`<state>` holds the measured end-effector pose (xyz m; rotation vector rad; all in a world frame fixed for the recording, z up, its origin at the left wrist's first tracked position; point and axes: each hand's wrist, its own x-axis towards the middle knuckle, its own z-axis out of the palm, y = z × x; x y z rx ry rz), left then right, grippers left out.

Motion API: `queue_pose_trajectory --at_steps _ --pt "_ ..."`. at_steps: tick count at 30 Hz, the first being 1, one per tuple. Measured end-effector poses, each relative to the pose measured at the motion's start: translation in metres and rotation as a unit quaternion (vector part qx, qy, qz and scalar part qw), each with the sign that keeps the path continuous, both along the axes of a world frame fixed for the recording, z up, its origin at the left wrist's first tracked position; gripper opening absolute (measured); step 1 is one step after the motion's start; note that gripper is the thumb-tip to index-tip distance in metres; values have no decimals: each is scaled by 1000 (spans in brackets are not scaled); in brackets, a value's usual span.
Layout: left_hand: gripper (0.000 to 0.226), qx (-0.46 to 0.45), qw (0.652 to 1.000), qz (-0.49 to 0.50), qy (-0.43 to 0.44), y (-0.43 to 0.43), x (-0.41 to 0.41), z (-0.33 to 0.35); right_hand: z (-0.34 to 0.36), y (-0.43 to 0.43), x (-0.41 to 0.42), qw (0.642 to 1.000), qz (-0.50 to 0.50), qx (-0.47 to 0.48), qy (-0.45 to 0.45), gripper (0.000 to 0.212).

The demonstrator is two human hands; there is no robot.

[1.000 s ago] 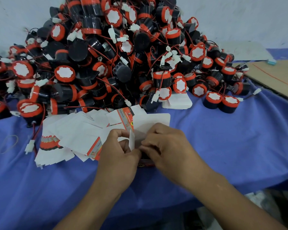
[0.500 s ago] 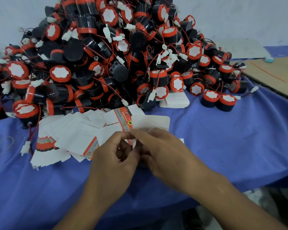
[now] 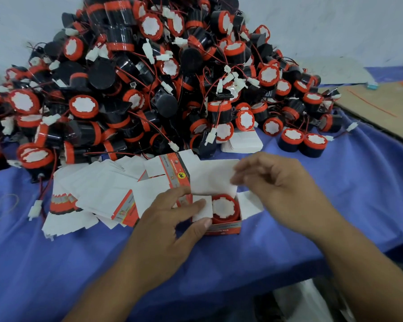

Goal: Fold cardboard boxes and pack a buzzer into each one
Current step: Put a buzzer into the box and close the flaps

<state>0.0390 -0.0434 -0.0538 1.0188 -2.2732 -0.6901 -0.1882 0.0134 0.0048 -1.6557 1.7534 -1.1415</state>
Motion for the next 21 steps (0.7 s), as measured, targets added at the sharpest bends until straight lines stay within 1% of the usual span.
queue_pose_trajectory --at_steps 1,2,3,4,6,7,8,10,11,12,15,16,17,19,20,21 --pt "59 -2 1000 -2 0 1 -1 1 1 0 -5 999 -27 0 25 32" --pt "60 -5 1000 -5 4 1 -2 2 3 0 -10 998 -40 24 51 34" --pt "58 -10 1000 -8 8 2 -4 3 3 0 -16 995 -36 69 57 34" --pt "55 -13 1000 -12 11 2 -5 4 3 1 -21 991 -18 125 38 33" --pt "50 -19 1000 -16 13 3 -7 4 2 3 -24 976 20 210 -49 28" --pt "48 -20 1000 -16 15 3 -7 5 0 2 -26 972 21 224 -68 27" --pt "49 -20 1000 -14 18 4 -7 5 -2 2 -28 973 9 223 -58 26" --pt "54 -20 999 -10 26 4 -8 5 -4 1 -30 975 -26 221 2 21" --pt "58 -18 999 -8 27 4 -8 5 -5 0 -30 975 -26 219 1 13" --pt "61 -15 999 -4 28 3 -8 5 -5 0 -29 975 -16 220 -35 8" --pt "63 -12 999 7 30 4 -9 6 -4 0 -24 958 30 182 -218 23" --pt "64 -11 999 9 29 4 -9 6 -4 0 -22 956 42 166 -239 24" --pt "65 -9 1000 9 25 5 -10 6 -5 -1 -20 963 53 154 -216 22" --pt "62 -18 1000 11 19 6 -12 6 -11 -3 -14 983 49 149 -96 16" --pt "58 -29 999 11 16 6 -13 6 -15 -5 -10 986 35 155 -56 13" --pt "51 -44 999 15 12 6 -14 6 -19 -8 -7 986 19 161 -47 14"
